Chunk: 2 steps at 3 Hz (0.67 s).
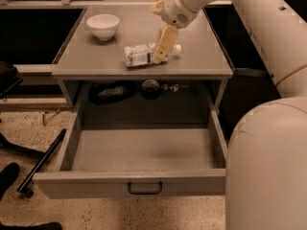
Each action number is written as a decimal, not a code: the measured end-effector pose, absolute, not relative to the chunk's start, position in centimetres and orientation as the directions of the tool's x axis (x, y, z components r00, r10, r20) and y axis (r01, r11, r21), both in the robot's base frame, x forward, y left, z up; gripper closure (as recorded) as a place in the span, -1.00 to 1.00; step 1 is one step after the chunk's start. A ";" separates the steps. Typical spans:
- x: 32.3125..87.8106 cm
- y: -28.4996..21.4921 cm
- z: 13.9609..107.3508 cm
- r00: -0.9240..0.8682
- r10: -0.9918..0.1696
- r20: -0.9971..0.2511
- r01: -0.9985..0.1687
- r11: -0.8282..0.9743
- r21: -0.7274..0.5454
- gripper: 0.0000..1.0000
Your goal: Place blue plastic bottle into top drawer
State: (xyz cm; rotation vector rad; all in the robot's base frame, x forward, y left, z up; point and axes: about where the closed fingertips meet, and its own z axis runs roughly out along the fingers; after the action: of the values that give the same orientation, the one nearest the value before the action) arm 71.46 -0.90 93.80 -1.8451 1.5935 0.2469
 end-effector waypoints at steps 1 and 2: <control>73.0 0.3 92.9 0.243 -0.776 -0.582 -0.932 -0.021 -0.361 -1.00; 74.8 1.6 90.8 0.235 -0.757 -0.610 -0.941 -0.019 -0.338 -1.00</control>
Offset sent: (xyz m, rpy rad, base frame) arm 0.0630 0.0318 -0.0452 0.1042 0.0535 0.0265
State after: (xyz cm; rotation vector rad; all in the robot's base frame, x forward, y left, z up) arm 74.82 1.56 90.81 -1.8156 1.5644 0.3370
